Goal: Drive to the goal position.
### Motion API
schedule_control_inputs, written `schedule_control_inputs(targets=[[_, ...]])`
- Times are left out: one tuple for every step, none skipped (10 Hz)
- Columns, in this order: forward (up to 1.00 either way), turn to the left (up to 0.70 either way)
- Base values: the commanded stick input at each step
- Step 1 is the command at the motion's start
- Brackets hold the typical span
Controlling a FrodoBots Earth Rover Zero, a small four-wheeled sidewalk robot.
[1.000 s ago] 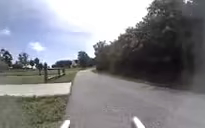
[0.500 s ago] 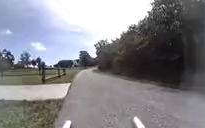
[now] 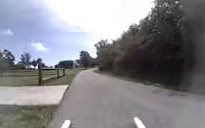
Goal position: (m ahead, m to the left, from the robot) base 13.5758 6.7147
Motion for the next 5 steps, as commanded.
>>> schedule_control_inputs(targets=[[0.5,0.0],[0.5,0.0],[0.5,0.0],[0.5,0.0],[0.5,0.0]])
